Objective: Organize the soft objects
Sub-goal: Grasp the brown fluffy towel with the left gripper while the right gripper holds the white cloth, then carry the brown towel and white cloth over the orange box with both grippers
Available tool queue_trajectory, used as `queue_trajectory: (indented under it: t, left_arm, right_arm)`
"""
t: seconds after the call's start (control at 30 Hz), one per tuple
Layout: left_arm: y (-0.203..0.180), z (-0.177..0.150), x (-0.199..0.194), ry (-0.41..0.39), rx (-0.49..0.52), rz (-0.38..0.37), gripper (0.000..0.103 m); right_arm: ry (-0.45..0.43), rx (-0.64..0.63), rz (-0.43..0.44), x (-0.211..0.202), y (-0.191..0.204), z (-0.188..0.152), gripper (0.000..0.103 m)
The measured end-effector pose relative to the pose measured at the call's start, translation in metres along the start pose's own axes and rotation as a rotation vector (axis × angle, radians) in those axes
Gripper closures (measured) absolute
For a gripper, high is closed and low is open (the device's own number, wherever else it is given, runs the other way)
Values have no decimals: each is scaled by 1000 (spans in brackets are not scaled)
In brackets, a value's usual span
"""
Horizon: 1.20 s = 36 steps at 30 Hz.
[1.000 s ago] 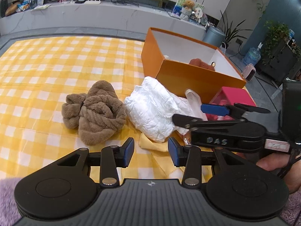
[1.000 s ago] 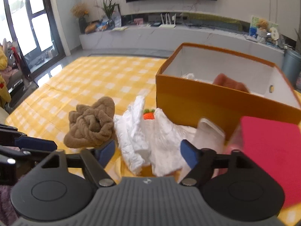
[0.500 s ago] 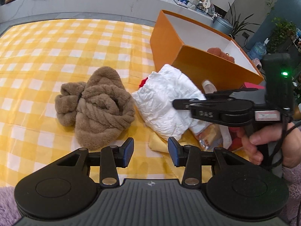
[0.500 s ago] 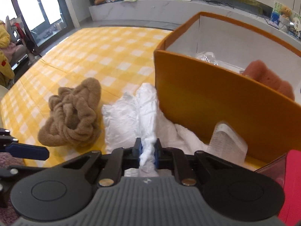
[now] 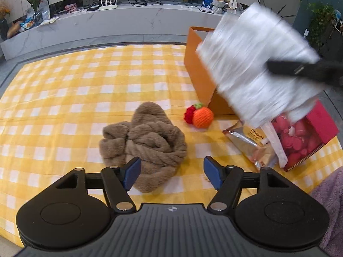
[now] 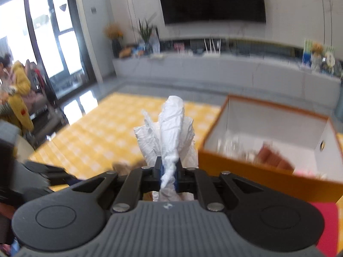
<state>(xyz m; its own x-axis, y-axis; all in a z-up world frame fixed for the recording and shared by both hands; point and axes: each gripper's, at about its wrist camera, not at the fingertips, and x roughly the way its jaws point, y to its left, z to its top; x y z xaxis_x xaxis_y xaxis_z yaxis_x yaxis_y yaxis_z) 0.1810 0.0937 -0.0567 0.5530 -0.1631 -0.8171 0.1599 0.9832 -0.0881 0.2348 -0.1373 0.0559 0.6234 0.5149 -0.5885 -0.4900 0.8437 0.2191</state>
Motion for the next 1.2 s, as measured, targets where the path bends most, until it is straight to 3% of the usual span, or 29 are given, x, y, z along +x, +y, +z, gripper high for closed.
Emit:
queue_trajectory:
  t: [0.13,0.27,0.43,0.57,0.83,1.0,1.2]
  left_arm:
    - [4,4,-5,3,4,-4,19]
    - [8,5,-3,7,-7,-31,15]
    - [12,4,14,33,-25,11,13]
    - [20,11,37,90,-108,65,13]
    - [37,17,80,188,-276,46,15]
    - [33,11,90,207,-316,-12,45]
    - [32,12,84,182,-325,-32,62]
  right_arm:
    - [-68,61,73,-32,3,15,96]
    - [-49,152,141,-36,3,9,96]
    - [61,212,45,7,2,-36,96]
    - [130,232,-64,41,-5,-63,96]
    - [173,226,-79,61,-7,-75,95]
    - [192,238,-70,56,-14,-79,95]
    - [181,233,-67,54,-12,-78,95]
